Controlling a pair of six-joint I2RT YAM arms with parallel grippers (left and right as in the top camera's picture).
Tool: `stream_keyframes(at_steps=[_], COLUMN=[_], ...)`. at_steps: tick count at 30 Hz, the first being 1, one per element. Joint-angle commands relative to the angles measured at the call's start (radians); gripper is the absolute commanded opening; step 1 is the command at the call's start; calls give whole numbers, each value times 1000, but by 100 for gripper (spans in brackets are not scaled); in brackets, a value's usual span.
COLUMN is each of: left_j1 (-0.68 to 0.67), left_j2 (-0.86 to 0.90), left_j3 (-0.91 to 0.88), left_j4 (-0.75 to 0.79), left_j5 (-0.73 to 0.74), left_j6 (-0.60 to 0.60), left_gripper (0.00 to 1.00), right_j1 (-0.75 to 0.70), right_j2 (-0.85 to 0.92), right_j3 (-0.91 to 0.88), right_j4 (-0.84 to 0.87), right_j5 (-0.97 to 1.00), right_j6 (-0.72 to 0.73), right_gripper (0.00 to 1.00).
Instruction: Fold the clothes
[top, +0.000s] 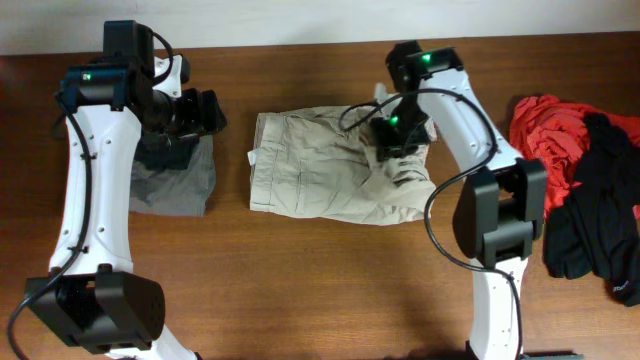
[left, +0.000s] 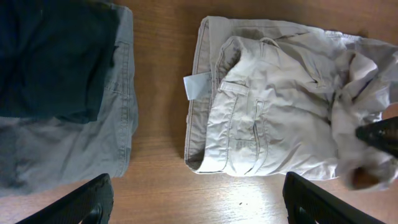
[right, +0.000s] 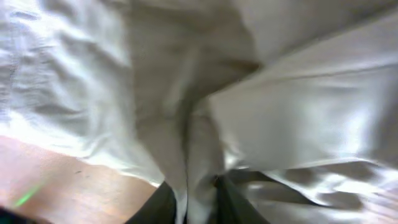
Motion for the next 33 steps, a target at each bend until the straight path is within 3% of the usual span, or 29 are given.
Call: stream_keyframes(at_steps=[1,7,13,18,21,24,28,33], left_j1=[-1,-1,-1,-1,-1,-1,-1,-1], left_j2=[-16,-16,-16,-16,-16,-16,-16,-16], left_j3=[-5,-5,-5,-5,-5,-5,-5,-5], left_j4=[10,11,11,11,11,16,29,39], left_j5=[14,14,14,15,14,14,14,14], left_j6=[20,20,21,29,36,36,36,36], left_gripper=[87,87,87,87,87,87,87,87], right_j1=[95,219,259,149,39,-91,-236,-307], right_j2=[-42,-41,-45,-71,-90,-88,-58,-3], right_j3=[19,19,28,68,79,78,72,41], right_j4=[-2,17,34,23,34,42,56,105], right_j5=[-42,87,261,253,137,6,-85,-85], right_j6=[-6,10,70,114,114,114,114,114], right_gripper=[40,56,55,52,40,4,4,4])
